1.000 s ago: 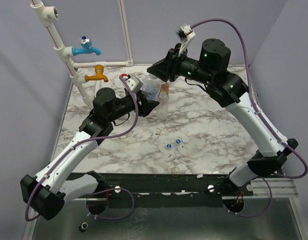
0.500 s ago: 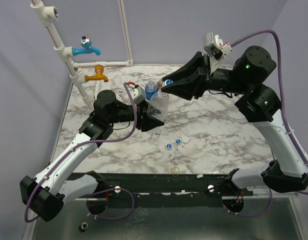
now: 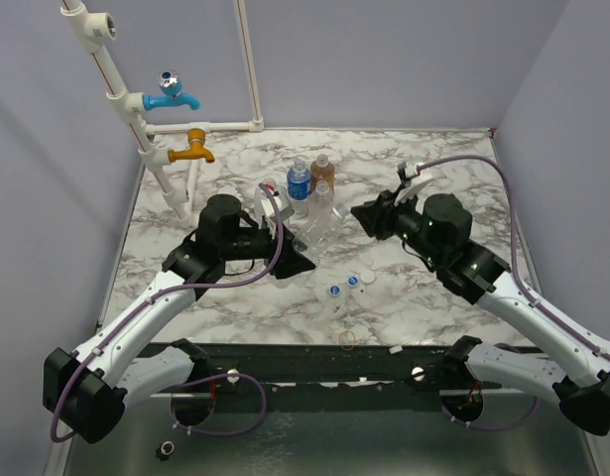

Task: Unscrew the bottle caps
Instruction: Place the bottle cap at the center of the board.

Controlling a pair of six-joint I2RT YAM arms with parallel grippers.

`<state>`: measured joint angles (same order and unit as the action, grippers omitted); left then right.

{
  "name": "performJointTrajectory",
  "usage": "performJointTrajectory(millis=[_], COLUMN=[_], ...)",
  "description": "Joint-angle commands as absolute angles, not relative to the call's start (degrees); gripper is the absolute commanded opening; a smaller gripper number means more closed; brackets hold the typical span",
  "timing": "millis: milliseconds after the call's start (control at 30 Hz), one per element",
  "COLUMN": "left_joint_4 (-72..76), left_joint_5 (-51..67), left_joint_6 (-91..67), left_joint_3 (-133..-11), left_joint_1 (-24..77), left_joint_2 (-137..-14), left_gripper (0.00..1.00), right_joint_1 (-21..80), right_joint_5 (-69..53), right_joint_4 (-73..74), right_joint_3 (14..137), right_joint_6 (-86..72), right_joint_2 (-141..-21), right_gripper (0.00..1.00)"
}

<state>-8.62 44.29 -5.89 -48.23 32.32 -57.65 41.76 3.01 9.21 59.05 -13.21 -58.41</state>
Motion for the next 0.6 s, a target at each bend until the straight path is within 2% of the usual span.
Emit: performJointTrajectory(millis=[0,133,400,567], left_joint_4=[0.12,0.09,0.68,1.56], left_joint_5=[46.3,46.19,46.31,45.96], left_joint_6=[-2.11,-2.2,-3.34,-4.4], left_joint_3=[-50.01,-49.85,-48.88,-48.61], left_joint_1=[32.64,32.67,32.69,32.69], left_joint_2=[-54.19,-53.65,-53.26,-53.32], left_gripper=[0.0,0.0,0.0,0.0], right_joint_1=[41.66,41.66,41.66,41.64], right_joint_5=[14.45,16.31,19.44,17.91], right_joint_4=[5.89,2.91,2.77,-1.14], right_joint_3=[42.73,34.12,28.33,24.58], right_joint_6=[-19.82,-24.22,-30.38,-33.29], right_joint_2=[-56.35,-56.94,-60.99,-63.47], right_gripper=[0.17,0.16,0.16,0.22])
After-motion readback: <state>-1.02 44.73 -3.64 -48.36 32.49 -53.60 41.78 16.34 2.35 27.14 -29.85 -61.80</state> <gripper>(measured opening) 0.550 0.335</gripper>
